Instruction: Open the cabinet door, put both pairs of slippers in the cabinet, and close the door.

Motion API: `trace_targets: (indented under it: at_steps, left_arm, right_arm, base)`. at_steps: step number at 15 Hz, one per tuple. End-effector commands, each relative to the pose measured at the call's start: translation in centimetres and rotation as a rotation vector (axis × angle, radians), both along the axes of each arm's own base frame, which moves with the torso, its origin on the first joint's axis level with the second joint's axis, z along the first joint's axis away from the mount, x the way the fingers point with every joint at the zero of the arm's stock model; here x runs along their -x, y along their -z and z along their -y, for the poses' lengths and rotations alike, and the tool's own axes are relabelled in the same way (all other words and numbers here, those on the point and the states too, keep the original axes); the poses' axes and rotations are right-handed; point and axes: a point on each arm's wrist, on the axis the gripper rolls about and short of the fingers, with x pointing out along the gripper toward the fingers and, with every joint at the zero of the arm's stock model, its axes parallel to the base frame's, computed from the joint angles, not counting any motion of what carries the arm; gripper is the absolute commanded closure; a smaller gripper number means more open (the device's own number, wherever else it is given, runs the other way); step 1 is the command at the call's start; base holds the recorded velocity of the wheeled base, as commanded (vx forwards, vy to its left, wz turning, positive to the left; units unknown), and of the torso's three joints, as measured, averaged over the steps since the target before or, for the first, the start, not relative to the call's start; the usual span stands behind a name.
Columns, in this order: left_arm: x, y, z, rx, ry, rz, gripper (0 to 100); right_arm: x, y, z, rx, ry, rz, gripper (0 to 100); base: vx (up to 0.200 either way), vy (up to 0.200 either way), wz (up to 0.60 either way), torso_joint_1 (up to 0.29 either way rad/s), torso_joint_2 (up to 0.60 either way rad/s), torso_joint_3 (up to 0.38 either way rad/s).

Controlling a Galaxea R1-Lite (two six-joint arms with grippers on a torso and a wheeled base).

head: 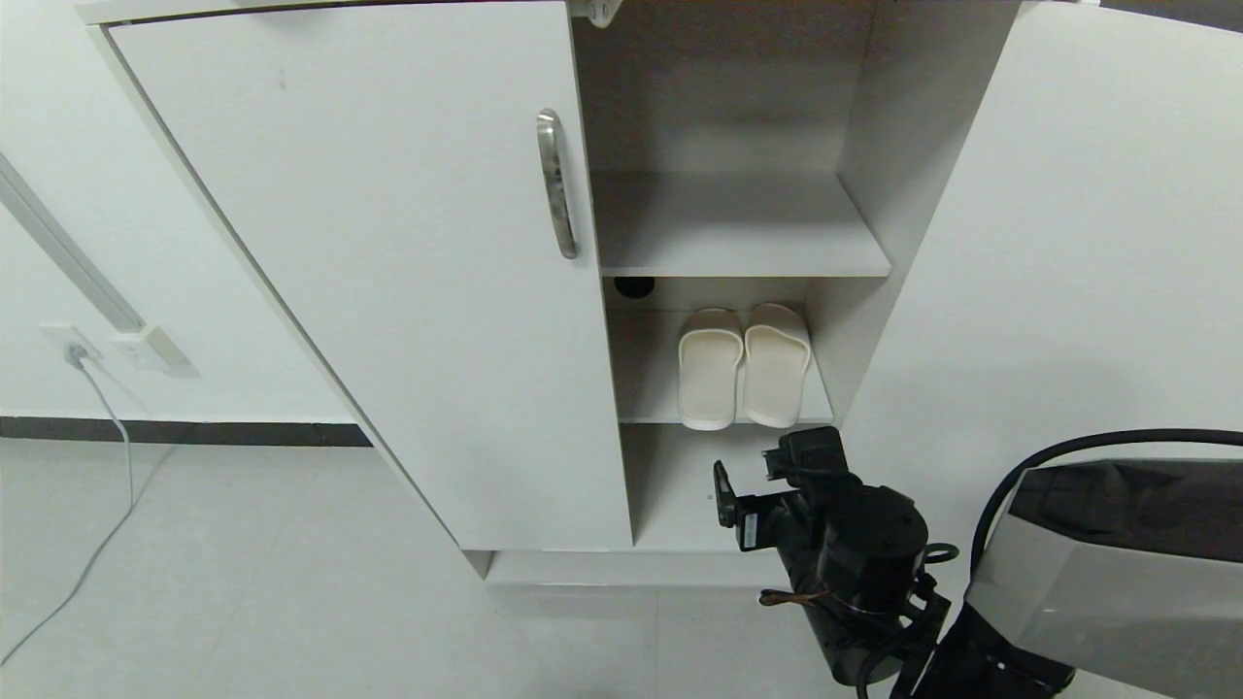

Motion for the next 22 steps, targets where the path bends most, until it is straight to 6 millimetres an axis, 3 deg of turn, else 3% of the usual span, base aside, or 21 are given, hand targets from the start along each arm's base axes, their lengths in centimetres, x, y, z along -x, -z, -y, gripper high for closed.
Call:
trace_targets:
  at_steps: [1,9,22]
  left_arm:
    - [-0.01,-0.01,0.0,0.0,0.0,-0.001,100]
    - [-0.01,-0.01,0.0,0.0,0.0,-0.001,100]
    - [-0.01,-0.01,0.0,0.001,-0.001,-0.001,100]
  right_arm:
    - [-0.03,0.23,-0.05,0.006,0.0,-0.004,0]
    - [-0.07,0.58,-0.09,0.015,0.0,-0.011,0]
    - [-0.21,0.56,0.01,0.021,0.006,-0.01,0]
  base:
    - [0.0,0.0,0.0,0.0,0.0,0.0]
    - [0.0,0.0,0.0,0.001,0.0,0.014]
    - [0.0,0.0,0.0,0.001,0.0,0.186]
